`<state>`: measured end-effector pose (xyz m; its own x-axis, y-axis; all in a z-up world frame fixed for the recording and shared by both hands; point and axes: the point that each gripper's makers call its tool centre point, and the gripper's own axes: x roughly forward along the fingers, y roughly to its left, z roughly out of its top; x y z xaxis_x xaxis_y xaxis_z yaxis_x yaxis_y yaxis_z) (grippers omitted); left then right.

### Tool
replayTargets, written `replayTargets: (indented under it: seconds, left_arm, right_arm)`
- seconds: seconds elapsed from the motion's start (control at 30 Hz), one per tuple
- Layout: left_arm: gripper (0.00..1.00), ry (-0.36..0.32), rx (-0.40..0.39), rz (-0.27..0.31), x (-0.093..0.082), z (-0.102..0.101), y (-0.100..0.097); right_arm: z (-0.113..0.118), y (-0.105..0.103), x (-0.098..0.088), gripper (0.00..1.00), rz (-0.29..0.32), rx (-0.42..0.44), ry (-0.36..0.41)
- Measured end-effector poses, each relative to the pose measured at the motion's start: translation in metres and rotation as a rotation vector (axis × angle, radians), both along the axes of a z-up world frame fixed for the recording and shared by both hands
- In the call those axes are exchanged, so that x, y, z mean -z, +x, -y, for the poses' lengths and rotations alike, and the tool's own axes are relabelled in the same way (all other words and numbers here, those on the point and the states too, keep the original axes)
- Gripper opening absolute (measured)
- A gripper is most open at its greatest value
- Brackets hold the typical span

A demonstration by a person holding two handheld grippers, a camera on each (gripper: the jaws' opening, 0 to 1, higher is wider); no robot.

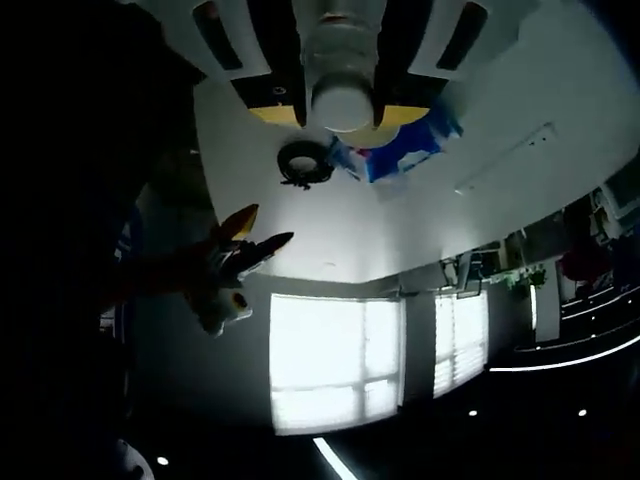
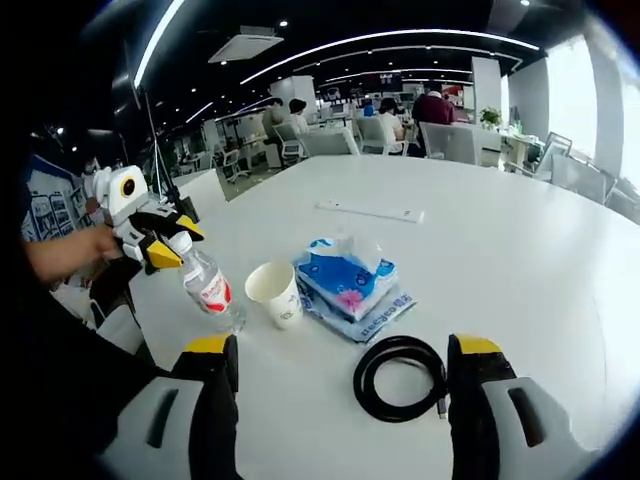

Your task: Arrange the tabletop items into an orderly group along one side of the table until the central work area is clear of visible clutter.

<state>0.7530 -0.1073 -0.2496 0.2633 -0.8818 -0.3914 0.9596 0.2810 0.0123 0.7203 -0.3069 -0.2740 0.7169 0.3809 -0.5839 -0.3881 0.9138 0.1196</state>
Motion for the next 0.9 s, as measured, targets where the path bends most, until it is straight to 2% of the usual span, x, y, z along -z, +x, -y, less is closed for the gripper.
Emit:
replayTargets:
  seconds: [0.2,0.3,0.37,0.53,0.67,0.9]
  left_arm:
    - [0.22,0.013,0.047,0.023,0.000,0.000,0.000]
    - [0.22,0.038,0.088,0.062,0.000,0.002,-0.003]
    - [0.22,0.034,0.102,0.063,-0.001,0.003,-0.005]
    - [0.22,0.033,0.186,0.103,-0.003,0.007,-0.012]
    - [0.22,0.030,0.178,0.101,-0.003,0.008,-0.009]
    - [0.21,0.010,0.135,0.045,-0.002,0.007,-0.006]
  right_arm:
    - [-0.004,-0.001,0.002,0.82,-0.004,-0.003,0.000]
    - [-0.004,-0.001,0.002,0.81,-0.005,0.002,0.003]
    - [-0.002,-0.001,0.003,0.81,-0.006,0.005,0.004]
    - [0.001,0.000,0.004,0.80,-0.007,0.019,0.008]
    - [0.002,0.000,0.004,0.78,-0.006,0.029,0.007]
    - [0.003,-0.004,0.008,0.76,-0.016,0.035,0.003]
